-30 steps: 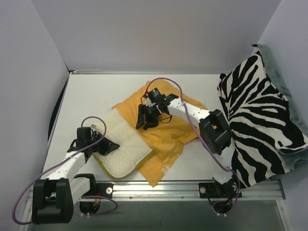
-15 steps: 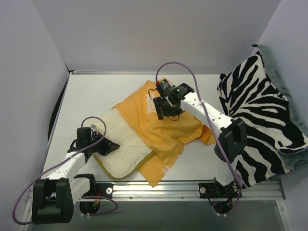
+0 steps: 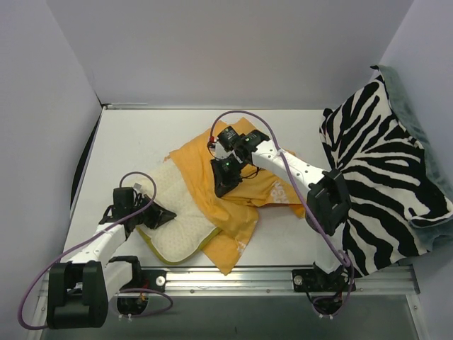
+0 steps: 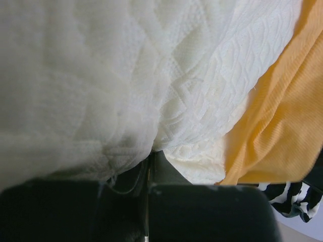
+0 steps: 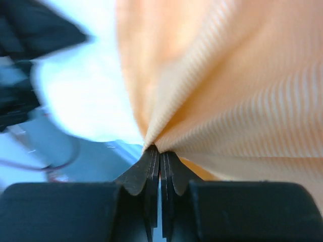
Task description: Put the pillow into the pillowcase
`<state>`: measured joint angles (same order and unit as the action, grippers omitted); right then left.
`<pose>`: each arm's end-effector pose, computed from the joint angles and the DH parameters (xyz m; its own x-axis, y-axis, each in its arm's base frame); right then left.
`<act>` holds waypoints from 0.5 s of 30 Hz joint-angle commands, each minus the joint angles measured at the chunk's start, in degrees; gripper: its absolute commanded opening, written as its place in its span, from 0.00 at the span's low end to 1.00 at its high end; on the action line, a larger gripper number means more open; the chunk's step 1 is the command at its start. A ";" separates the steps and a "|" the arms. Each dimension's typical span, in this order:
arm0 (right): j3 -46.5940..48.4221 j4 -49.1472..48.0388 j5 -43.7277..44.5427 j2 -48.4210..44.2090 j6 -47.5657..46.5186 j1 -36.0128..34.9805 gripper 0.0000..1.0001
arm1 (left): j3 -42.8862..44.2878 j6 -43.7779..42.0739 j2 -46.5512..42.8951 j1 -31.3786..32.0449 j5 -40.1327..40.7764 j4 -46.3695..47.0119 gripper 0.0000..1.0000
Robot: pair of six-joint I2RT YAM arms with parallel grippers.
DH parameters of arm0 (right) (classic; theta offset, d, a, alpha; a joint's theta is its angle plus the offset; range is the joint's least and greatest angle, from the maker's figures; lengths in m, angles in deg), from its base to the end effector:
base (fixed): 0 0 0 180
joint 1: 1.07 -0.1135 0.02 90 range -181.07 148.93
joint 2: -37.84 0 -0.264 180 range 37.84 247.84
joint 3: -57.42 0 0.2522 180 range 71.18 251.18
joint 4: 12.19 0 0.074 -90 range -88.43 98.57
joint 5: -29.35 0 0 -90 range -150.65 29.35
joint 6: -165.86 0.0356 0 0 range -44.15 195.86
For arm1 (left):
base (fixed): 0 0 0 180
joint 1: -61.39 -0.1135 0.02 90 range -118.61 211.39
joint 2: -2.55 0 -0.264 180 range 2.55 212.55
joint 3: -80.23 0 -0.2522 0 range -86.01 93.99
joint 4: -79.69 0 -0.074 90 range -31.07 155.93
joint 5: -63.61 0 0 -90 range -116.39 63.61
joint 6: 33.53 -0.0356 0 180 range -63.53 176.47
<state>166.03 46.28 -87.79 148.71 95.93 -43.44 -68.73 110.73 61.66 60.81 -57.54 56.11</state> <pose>0.2977 0.2935 0.2580 -0.8677 -0.3781 -0.3227 -0.4969 0.6781 0.5415 0.1720 -0.0167 0.1395 -0.7115 -0.7019 -0.0331 -0.4541 0.4953 -0.7406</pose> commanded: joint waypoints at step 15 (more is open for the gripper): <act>-11.15 11.27 5.93 -5.48 -7.33 1.24 0.01 | 4.32 -4.06 -0.58 5.22 1.44 -8.97 0.00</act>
<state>158.40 47.22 -93.17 147.26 95.45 -40.58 -67.44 110.42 61.22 63.02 -57.06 53.88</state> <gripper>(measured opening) 0.027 0.009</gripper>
